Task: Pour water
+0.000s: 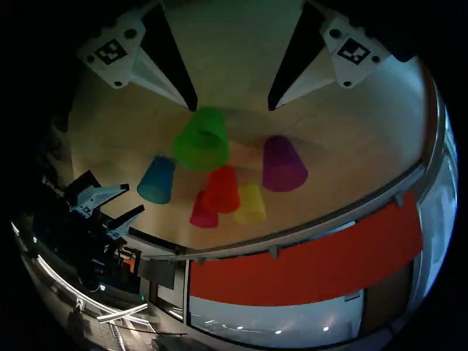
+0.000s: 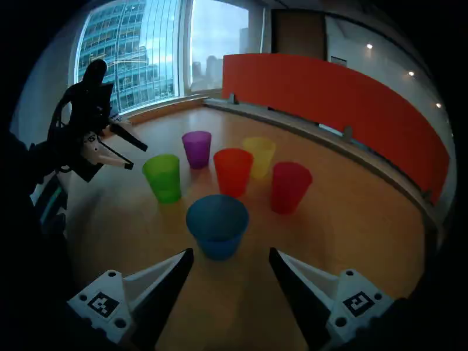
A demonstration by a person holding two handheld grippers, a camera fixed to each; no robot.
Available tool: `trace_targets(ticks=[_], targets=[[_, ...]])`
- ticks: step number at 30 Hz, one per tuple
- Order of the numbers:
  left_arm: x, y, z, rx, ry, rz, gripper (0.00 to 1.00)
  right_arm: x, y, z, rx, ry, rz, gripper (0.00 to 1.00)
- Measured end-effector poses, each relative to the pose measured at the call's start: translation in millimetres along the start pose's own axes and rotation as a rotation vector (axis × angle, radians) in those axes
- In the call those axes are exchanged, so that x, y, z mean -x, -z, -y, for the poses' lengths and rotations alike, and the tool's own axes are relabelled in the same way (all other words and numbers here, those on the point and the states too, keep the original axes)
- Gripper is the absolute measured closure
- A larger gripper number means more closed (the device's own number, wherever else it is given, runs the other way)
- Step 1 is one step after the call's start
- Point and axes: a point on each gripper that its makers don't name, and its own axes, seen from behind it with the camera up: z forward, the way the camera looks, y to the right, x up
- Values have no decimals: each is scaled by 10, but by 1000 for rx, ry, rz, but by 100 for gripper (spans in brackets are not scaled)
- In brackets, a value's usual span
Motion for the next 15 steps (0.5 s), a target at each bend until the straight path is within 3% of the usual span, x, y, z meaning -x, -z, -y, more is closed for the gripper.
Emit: trace_targets(ticks=[15], targets=[[-347,397,398,-209,64,-219,11,-315,397,-303,164,-110,-182,0]])
